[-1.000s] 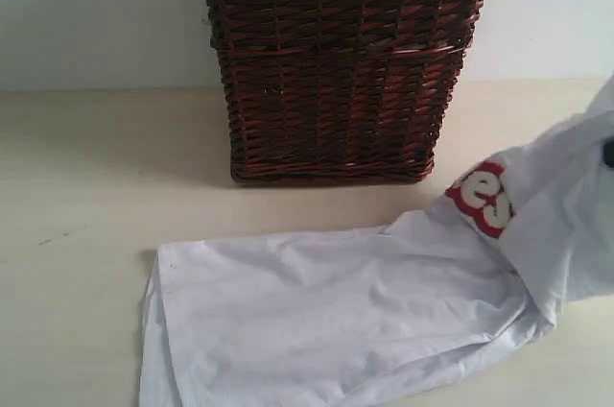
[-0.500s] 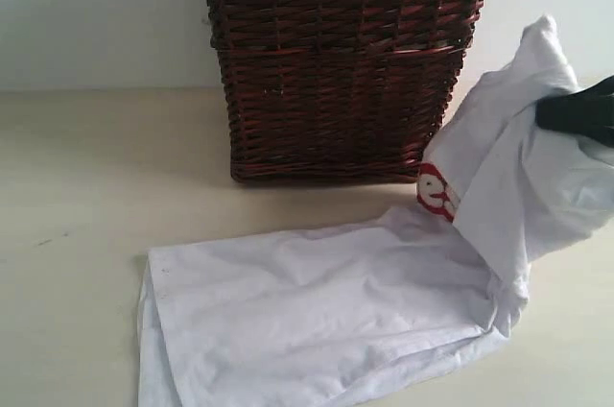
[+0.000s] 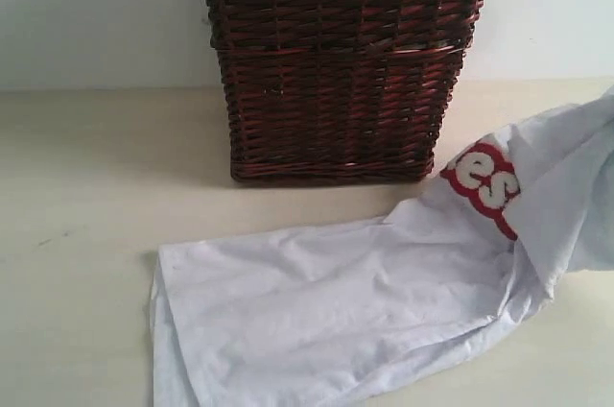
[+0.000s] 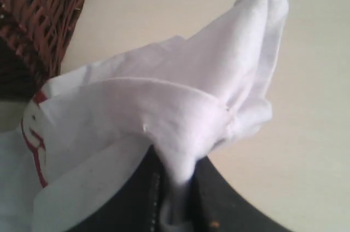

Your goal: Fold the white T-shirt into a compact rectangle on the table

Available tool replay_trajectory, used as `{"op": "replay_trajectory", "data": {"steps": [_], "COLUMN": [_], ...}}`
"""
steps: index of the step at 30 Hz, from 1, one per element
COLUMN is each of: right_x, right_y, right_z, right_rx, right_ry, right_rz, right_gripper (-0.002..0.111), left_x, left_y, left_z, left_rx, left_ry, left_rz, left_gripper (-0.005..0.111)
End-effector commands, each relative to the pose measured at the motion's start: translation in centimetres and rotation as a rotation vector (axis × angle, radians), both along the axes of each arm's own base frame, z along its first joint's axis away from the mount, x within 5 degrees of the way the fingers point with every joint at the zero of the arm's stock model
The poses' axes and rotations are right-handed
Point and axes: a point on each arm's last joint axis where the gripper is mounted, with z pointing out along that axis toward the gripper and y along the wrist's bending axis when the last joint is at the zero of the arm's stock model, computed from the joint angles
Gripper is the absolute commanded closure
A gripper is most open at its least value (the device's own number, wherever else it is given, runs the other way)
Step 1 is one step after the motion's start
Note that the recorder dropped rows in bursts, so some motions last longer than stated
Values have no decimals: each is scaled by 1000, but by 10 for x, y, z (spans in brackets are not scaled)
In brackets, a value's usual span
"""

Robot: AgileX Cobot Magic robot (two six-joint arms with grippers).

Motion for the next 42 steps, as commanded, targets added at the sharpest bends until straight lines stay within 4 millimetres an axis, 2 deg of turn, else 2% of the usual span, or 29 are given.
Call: {"op": "replay_trajectory", "data": {"steps": [1,4,6,9,11,13,19,22,27,30,36,42], "right_x": [-10,-24,-31,-39,-46,-49,-54,-52,-45,-40,-31,-29], "right_y": [-8,-21,-36,-71,-77,-75,-53,-37,-11,10,59,79], "right_z": [-4,-19,-26,-25,-27,-28,-25,-14,13,22,25,27], "right_rx": [-132,-230,-242,-299,-306,-285,-107,31,308,372,419,433], "right_ry": [85,220,269,228,262,290,302,217,31,-13,-11,-18], "right_rz": [136,241,166,-48,-18,11,135,203,213,264,409,457], "right_gripper": [108,108,108,108,108,108,108,108,108,108,108,108], "left_x": [0,0,0,0,0,0,0,0,0,0,0,0], "left_y": [0,0,0,0,0,0,0,0,0,0,0,0], "left_z": [0,0,0,0,0,0,0,0,0,0,0,0], "left_rx": [-1,-1,-1,-1,-1,-1,-1,-1,-1,-1,-1,-1], "left_ry": [-4,-4,-4,-4,-4,-4,-4,-4,-4,-4,-4,-4], "left_rz": [0,0,0,0,0,0,0,0,0,0,0,0], "left_gripper": [107,107,107,107,107,107,107,107,107,107,107,107]}}
